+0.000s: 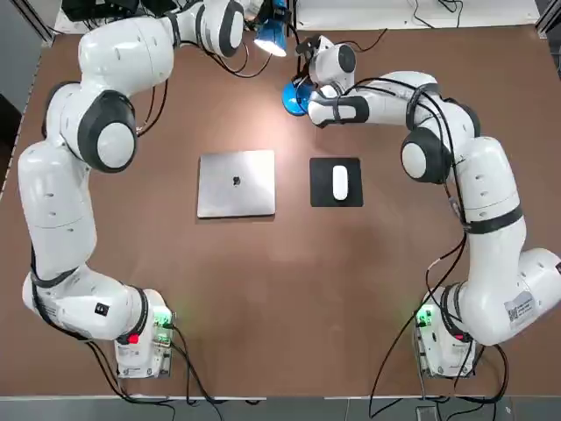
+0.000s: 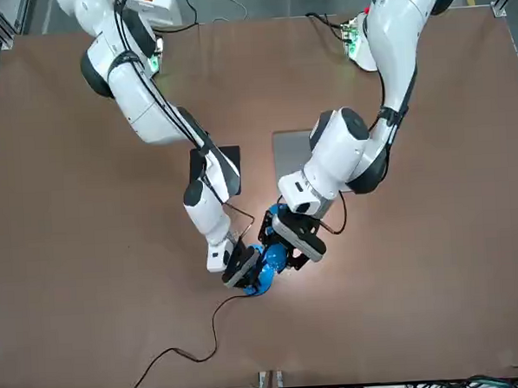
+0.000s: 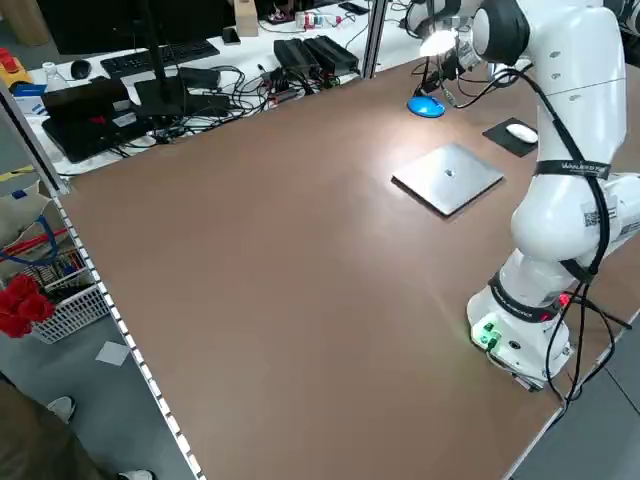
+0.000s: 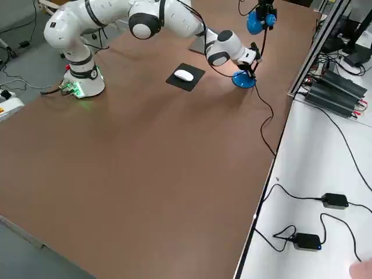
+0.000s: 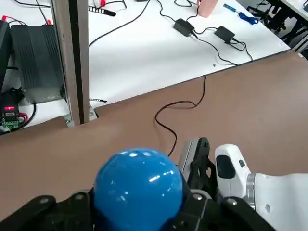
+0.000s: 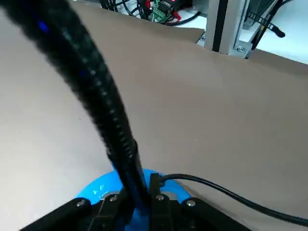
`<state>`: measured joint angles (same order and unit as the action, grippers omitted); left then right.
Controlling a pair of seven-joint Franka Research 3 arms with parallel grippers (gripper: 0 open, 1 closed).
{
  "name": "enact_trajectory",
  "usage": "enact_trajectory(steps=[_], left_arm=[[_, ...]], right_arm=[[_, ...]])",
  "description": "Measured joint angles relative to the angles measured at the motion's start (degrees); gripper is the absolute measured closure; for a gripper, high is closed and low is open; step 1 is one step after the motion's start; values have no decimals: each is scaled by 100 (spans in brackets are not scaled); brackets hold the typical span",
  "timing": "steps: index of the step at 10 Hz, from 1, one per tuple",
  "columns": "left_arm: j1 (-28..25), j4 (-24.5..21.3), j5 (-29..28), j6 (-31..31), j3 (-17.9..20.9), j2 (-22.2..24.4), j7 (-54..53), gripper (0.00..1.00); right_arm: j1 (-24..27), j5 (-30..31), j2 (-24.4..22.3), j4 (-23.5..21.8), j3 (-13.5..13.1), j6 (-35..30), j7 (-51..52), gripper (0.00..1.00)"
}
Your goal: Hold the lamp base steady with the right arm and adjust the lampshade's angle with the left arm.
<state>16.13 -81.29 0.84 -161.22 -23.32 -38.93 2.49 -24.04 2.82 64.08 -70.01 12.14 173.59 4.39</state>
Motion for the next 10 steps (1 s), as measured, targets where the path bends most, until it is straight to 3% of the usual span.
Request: enact_trajectory(steps=[3,6,8,10], left_arm=[[-12,-58,0,0,1,25,181,42],[-20,-69,0,1,1,30,313,2],[-22,-70,0,39,1,40,316,0],[-20,-71,0,549,-2,138,316,0]], right_arm=[[0,1,0,0,-1,1,0,85],[0,2,0,0,-1,3,0,85],[0,4,0,0,-1,3,0,85],[0,22,0,-2,-1,3,0,85]])
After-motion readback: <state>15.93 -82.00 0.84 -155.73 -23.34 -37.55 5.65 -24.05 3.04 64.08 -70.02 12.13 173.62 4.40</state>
